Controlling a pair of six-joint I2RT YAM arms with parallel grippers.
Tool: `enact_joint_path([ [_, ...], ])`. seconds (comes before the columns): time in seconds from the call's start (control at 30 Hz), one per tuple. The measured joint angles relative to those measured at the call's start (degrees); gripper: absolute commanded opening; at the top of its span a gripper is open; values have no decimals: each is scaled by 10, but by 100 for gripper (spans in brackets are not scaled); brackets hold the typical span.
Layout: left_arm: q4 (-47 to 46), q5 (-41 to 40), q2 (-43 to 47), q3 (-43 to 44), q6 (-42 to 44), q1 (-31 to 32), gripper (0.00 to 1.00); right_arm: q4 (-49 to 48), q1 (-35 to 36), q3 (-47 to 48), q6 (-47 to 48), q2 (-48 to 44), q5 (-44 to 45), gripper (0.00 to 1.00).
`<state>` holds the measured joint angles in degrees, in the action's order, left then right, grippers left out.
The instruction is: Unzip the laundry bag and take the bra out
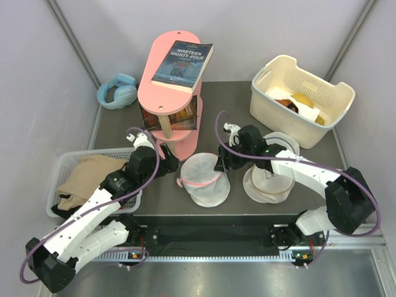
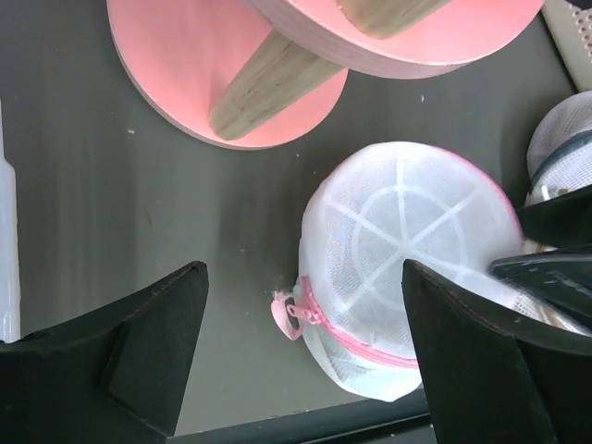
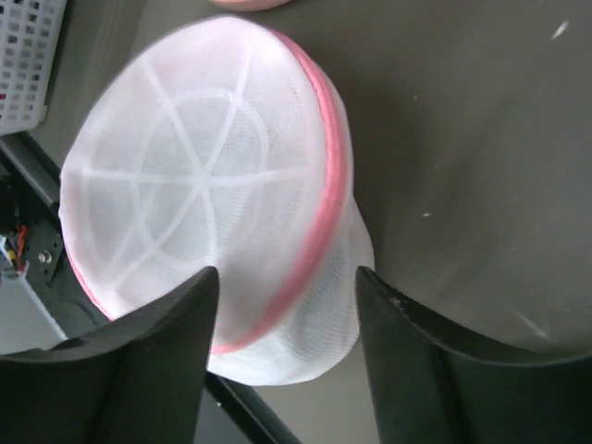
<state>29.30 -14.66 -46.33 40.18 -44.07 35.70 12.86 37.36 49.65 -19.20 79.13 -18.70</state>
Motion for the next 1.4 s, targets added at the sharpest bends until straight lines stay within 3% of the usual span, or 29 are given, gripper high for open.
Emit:
enact_joint_path([
  [0.13, 3, 0, 9, -2, -21, 0, 90, 7, 5, 3, 7, 32, -23, 20],
  [0.23, 2, 3, 11, -6, -32, 2, 90, 11, 5, 15, 17, 47, -27, 8],
  [0.33, 0, 14, 11, -20, -45, 3, 90, 14, 5, 36, 33, 61, -32, 4],
  [0.6, -12, 42, -3, -49, -58, 5, 86, 10, 6, 59, 87, 87, -50, 4],
  [0.93, -34, 63, -33, -71, -68, 5, 73, -8, 7, 71, 92, 94, -77, 6],
  [1.3, -78, 97, -50, -101, -77, 5, 54, -20, 7, 72, 90, 94, -103, 6],
  [1.4, -98, 117, -63, -104, -73, 6, 38, -23, 7, 74, 89, 96, -109, 6],
])
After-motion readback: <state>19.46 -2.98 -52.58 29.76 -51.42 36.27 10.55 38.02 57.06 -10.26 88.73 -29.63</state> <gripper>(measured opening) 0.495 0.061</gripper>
